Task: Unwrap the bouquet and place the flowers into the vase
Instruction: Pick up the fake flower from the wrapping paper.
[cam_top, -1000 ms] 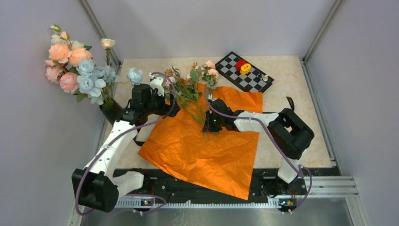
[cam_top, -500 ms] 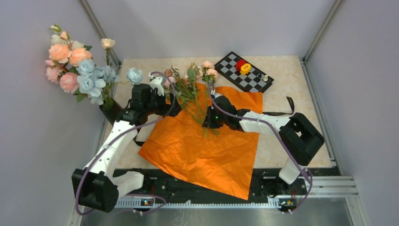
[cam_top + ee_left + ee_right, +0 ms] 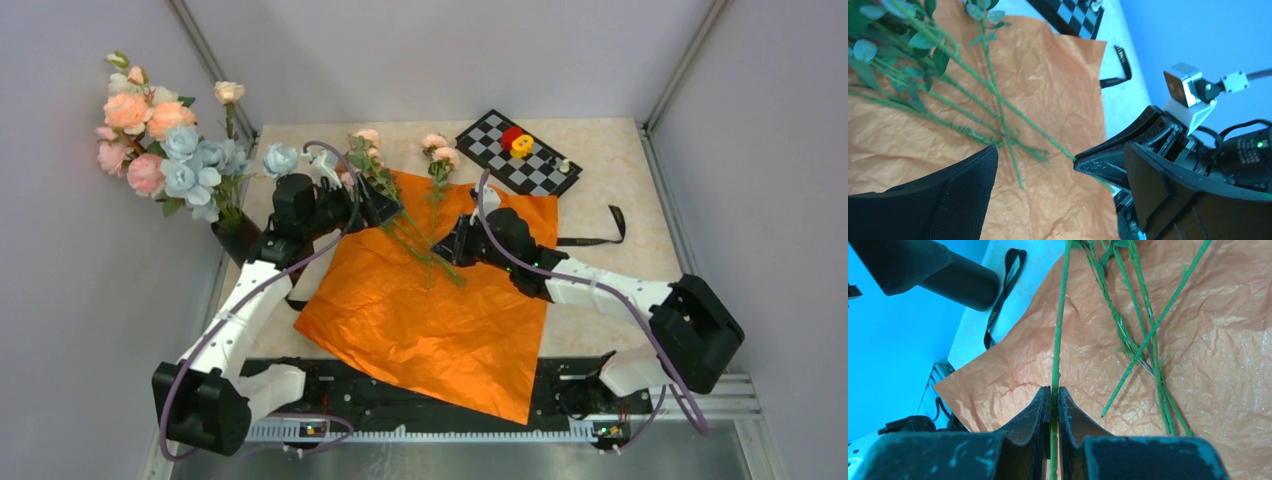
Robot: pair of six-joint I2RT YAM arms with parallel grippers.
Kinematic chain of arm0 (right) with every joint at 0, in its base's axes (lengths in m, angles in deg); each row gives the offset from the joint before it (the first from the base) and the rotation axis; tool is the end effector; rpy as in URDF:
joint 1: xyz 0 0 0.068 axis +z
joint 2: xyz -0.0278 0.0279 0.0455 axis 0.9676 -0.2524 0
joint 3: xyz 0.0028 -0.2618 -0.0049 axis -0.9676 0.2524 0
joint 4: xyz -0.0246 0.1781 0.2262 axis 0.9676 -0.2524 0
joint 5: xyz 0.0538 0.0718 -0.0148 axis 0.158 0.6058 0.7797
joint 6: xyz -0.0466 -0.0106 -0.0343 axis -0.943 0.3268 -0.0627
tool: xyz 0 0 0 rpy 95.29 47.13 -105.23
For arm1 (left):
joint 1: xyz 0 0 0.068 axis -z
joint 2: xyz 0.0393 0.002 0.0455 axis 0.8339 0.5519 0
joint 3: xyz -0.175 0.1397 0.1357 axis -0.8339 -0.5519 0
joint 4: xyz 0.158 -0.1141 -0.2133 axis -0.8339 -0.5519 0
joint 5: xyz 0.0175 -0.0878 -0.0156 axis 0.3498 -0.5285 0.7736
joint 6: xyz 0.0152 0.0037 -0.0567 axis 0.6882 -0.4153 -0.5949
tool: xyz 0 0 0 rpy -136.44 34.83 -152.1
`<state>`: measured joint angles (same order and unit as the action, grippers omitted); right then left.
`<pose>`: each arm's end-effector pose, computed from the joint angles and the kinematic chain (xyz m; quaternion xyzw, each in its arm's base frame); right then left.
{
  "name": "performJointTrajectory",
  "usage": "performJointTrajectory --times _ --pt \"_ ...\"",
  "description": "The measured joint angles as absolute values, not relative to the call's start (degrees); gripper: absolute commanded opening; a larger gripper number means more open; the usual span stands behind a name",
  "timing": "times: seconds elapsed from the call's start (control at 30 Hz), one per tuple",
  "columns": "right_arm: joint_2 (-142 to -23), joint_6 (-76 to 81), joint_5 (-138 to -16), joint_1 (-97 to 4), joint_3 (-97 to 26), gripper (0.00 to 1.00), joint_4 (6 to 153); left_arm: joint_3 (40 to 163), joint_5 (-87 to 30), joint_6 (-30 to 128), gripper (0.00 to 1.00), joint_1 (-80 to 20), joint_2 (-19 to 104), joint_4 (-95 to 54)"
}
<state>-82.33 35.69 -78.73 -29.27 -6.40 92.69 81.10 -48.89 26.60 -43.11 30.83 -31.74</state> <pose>0.2392 0.2544 0.2134 -0.0723 0.8253 0.4099 0.3815 0.2786 -0.0874 0.3035 -0.0033 0.8097 -0.4077 0.4221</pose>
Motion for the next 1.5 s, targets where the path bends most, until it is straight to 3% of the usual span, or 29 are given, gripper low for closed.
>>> performJointTrajectory --times 0.4,0.83,1.37,1.5 --pt "-78.5 34.12 -81.03 -29.25 -1.76 0.0 98.44 75.83 -48.11 15.22 0.99 -43.11 34.9 -23.7" --pt "-86.96 28.41 -81.46 -27.44 2.7 0.0 100.1 72.12 -44.76 13.82 0.99 -43.11 39.47 -21.62" --pt "-98.13 22.58 -81.64 -24.81 -2.4 0.0 98.01 71.07 -44.48 13.66 0.99 -43.11 41.17 -20.26" --pt "-100.01 21.99 -81.64 -24.66 -3.84 0.05 97.15 70.98 -44.5 13.66 0.99 -43.11 41.17 -19.91"
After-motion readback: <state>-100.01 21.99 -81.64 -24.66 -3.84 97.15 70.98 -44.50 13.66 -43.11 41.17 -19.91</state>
